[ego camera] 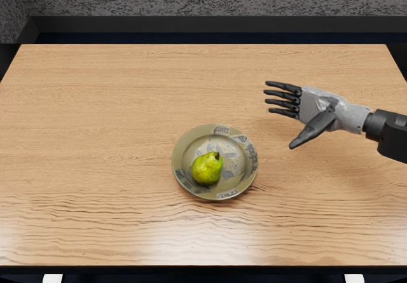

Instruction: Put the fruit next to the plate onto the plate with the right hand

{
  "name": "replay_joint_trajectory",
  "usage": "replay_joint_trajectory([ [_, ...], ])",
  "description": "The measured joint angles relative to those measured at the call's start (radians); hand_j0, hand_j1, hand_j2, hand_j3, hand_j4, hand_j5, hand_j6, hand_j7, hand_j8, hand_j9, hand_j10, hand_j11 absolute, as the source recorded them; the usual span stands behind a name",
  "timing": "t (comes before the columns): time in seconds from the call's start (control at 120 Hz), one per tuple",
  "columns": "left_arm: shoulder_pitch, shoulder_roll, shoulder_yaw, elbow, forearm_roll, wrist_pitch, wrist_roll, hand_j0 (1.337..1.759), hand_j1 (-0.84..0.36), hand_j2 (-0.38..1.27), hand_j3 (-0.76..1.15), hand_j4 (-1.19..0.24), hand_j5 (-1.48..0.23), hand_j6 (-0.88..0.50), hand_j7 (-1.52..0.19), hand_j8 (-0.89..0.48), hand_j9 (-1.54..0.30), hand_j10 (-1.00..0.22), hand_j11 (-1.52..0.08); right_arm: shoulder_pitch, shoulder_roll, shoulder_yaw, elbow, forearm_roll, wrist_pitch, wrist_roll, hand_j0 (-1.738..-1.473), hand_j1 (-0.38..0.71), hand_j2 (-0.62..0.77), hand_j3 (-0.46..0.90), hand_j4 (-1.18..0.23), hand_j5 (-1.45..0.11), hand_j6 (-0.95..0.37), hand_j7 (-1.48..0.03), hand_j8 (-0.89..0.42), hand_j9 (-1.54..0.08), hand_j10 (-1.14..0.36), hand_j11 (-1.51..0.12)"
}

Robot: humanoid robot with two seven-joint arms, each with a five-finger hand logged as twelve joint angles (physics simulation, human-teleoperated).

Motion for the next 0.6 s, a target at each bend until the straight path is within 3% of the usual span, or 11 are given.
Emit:
replay_joint_trajectory([
  [0.2,0.000,0.000,0.000,0.000,0.000,0.000,0.000,1.658,0.35,0.00,0.00,0.00,0.00,0.00,0.00,0.00,0.00,0.00,0.00,-0.006,-0.058,-0.009,0.000,0.010,0.000,-0.004,-1.658,-0.34,0.00,0.00,-0.01,-0.01,-0.01,-0.01,-0.01,-0.01,-0.01,-0.01],
  [0.325,0.000,0.000,0.000,0.000,0.000,0.000,0.000,1.658,0.35,0.00,0.00,0.00,0.00,0.00,0.00,0.00,0.00,0.00,0.00,-0.005,-0.068,-0.020,0.001,0.009,0.000,-0.030,-1.658,-0.35,0.00,0.00,0.00,-0.01,0.00,-0.01,0.00,-0.01,0.00,-0.01],
  [0.458,0.000,0.000,0.000,0.000,0.000,0.000,0.000,1.658,0.35,0.00,0.00,0.00,0.00,0.00,0.00,0.00,0.00,0.00,0.00,-0.002,-0.068,-0.024,0.002,0.007,0.000,-0.095,-1.658,-0.35,0.00,0.00,0.00,0.00,0.00,0.00,0.00,0.00,0.00,0.00],
  [0.6,0.000,0.000,0.000,0.000,0.000,0.000,0.000,1.658,0.35,0.00,0.00,0.00,0.00,0.00,0.00,0.00,0.00,0.00,0.00,0.000,-0.071,-0.026,0.004,0.006,0.000,-0.117,-1.658,-0.35,0.00,0.00,0.00,0.00,0.00,0.00,0.00,0.00,0.00,0.00],
])
